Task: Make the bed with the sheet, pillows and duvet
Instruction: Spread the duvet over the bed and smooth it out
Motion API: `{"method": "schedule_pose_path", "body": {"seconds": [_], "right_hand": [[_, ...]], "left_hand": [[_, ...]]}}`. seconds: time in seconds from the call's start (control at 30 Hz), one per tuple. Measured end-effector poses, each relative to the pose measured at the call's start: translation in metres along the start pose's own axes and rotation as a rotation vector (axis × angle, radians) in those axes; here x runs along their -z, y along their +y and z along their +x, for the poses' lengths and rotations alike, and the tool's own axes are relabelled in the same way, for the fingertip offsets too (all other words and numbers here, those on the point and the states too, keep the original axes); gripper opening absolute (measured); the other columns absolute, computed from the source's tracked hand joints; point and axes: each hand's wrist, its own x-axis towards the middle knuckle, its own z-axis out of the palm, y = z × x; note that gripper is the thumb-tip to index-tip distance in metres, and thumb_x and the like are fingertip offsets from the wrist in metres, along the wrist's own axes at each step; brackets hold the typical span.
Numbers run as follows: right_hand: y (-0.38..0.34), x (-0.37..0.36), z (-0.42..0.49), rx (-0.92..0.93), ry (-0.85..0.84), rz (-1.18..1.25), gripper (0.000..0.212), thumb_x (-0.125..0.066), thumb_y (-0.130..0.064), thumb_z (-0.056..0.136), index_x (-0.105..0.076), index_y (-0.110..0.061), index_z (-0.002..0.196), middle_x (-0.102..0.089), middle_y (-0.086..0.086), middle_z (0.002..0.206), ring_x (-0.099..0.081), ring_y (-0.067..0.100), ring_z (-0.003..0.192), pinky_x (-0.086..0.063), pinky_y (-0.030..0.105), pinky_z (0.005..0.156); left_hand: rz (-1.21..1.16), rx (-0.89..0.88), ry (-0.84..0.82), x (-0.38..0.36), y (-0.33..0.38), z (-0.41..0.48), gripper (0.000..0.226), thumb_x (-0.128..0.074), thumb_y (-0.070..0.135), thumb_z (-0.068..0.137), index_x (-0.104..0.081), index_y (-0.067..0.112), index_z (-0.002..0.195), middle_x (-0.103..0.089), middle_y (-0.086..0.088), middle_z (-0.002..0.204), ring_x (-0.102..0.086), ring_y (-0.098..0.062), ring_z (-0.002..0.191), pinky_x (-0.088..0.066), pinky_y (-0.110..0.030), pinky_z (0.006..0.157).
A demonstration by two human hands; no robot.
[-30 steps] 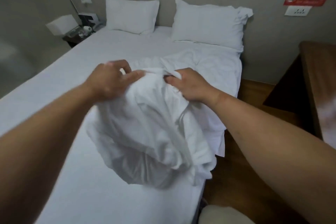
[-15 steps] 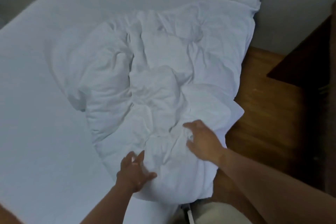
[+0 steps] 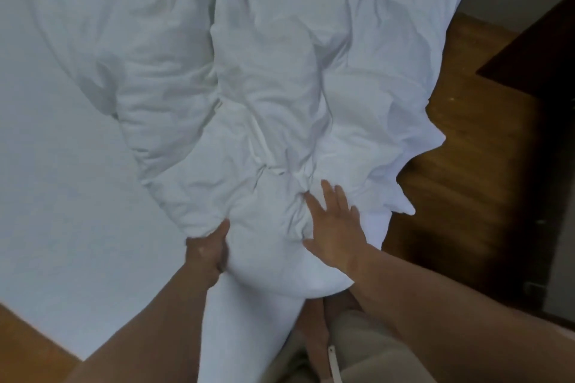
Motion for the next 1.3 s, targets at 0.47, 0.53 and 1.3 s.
{"method": "schedule_pose_path", "body": {"seconds": [0.47, 0.53, 1.3], "right_hand": [[-0.203, -0.005, -0.189, 0.153, 0.358, 0.344, 0.074, -0.051, -0.063, 0.077, -0.041, -0.026, 0.141, -0.052, -0.005, 0.139, -0.047, 0.017, 0.130, -0.029, 0.039, 0.112], [-0.227, 0.032, -0.198, 0.263, 0.368, 0.550, 0.040, -0.059, -0.042, 0.080, -0.052, -0.033, 0.118, -0.068, -0.003, 0.113, -0.061, 0.020, 0.105, -0.040, 0.023, 0.087], [-0.023, 0.031, -0.143, -0.031, -0.391, 1.080, 0.030, -0.065, -0.029, 0.060, -0.073, -0.020, 0.087, -0.074, -0.007, 0.092, -0.068, 0.017, 0.095, -0.050, 0.028, 0.082]], "left_hand": [[-0.366, -0.527, -0.304, 0.167, 0.022, -0.201, 0.037, -0.075, 0.002, 0.076, -0.070, -0.001, 0.113, -0.074, -0.017, 0.105, -0.072, -0.032, 0.094, -0.059, -0.049, 0.085], [-0.419, -0.639, -0.366, 0.195, 0.046, -0.228, 0.042, -0.079, 0.011, 0.074, -0.070, 0.000, 0.113, -0.074, -0.017, 0.108, -0.072, -0.031, 0.096, -0.058, -0.047, 0.086], [-0.432, -0.062, -0.657, 0.039, -0.014, -0.136, 0.042, -0.057, 0.027, 0.095, -0.060, 0.008, 0.132, -0.062, -0.013, 0.133, -0.055, -0.029, 0.129, -0.038, -0.046, 0.113]]}}
